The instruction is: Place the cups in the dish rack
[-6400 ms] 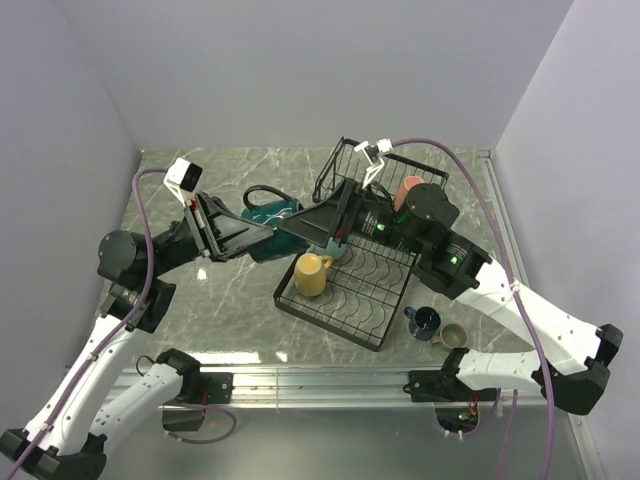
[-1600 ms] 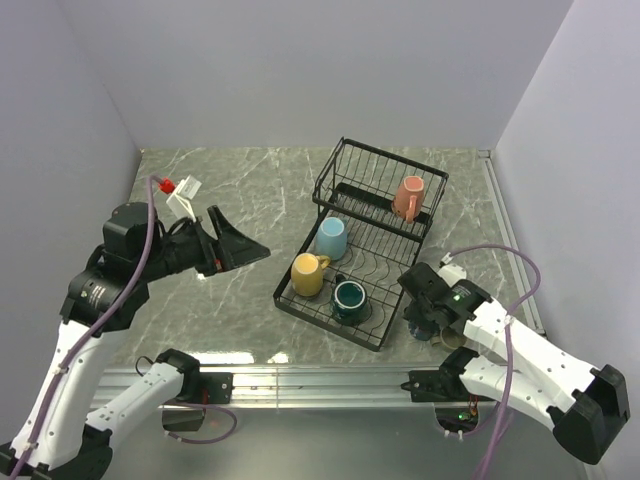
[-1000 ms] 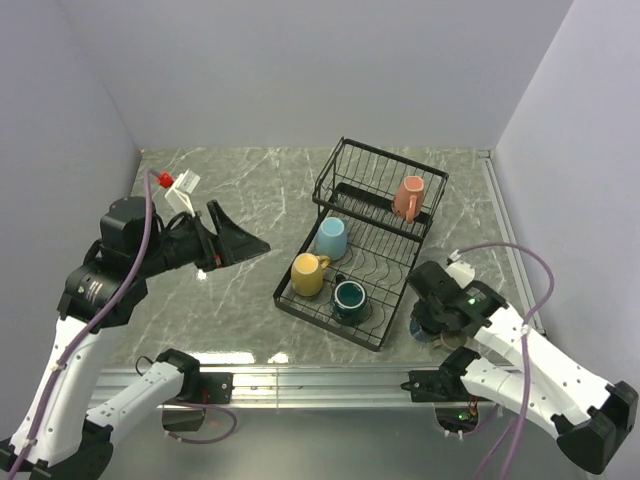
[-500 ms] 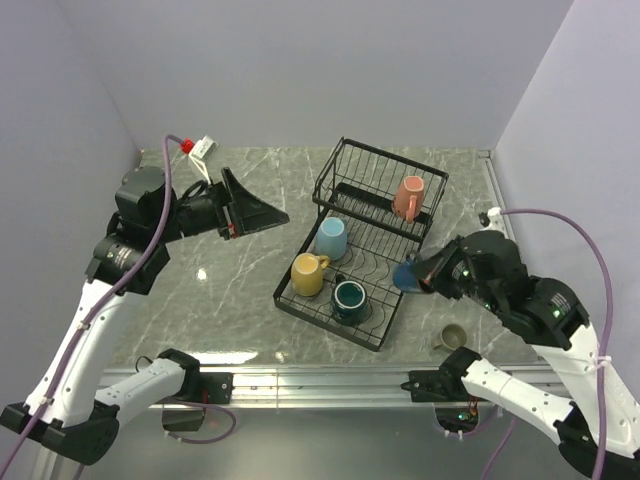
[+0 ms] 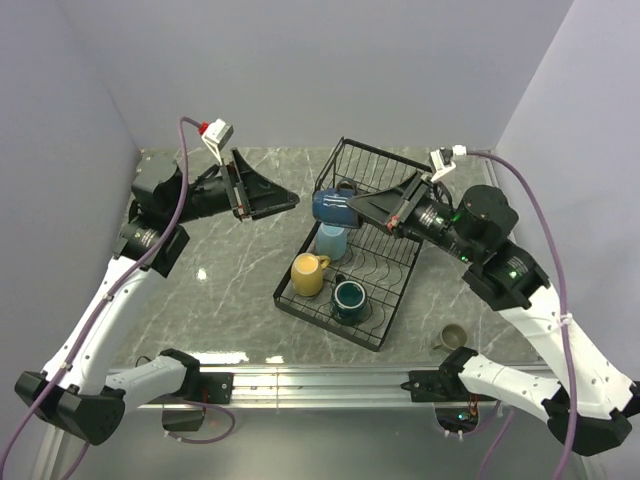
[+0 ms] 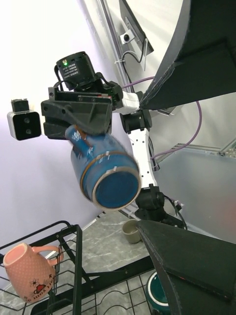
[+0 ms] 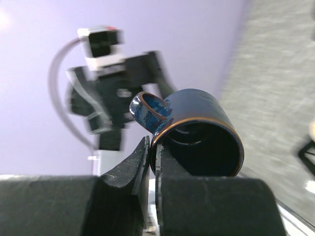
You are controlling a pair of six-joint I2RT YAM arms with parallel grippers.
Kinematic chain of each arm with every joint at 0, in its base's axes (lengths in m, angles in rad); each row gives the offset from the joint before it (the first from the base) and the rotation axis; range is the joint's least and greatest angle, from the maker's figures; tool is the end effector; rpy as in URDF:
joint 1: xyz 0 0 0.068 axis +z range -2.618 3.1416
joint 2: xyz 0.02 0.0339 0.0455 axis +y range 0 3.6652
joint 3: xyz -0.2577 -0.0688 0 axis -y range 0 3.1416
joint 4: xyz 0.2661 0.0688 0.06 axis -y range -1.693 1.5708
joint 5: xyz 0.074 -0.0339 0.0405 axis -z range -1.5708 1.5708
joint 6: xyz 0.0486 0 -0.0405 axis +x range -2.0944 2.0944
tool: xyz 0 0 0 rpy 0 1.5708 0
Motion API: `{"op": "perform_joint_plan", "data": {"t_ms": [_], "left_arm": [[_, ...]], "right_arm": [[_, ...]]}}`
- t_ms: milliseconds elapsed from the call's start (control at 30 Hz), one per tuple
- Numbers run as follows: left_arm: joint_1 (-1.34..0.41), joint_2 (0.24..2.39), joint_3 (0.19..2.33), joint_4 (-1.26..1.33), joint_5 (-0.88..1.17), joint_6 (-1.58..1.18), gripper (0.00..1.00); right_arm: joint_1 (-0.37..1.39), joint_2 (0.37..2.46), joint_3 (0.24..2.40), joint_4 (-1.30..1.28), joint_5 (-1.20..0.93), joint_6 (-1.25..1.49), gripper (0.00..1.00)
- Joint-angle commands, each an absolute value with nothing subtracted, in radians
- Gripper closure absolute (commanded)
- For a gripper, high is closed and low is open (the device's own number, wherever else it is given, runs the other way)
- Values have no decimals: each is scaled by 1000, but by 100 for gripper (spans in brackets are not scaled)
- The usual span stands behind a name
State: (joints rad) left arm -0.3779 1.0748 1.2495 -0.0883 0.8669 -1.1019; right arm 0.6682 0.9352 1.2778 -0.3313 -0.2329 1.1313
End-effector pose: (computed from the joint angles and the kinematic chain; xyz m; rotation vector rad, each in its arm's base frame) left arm 0.2224 -0.1282 0.4546 0.1915 1.8114 -1.7513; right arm 0.1648 0.1444 0.4682 0.2043 1.7881 1.5457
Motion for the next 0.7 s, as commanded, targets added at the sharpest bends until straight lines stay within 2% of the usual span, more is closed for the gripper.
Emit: {"op": "perform_joint_plan", "data": {"t_ms": [0, 333, 667], "left_arm": [[-376, 1084, 1270, -37, 876, -1074, 1], [-383, 1115, 1258, 44, 884, -1106, 1], [-402, 1166, 1255, 202, 914, -1204, 4]], "right_arm": [[660, 922, 1230, -2, -334, 1256, 100], [654, 976, 1152, 244, -397, 1359, 100], [655, 1008, 1112, 327, -416, 1408, 100]]}}
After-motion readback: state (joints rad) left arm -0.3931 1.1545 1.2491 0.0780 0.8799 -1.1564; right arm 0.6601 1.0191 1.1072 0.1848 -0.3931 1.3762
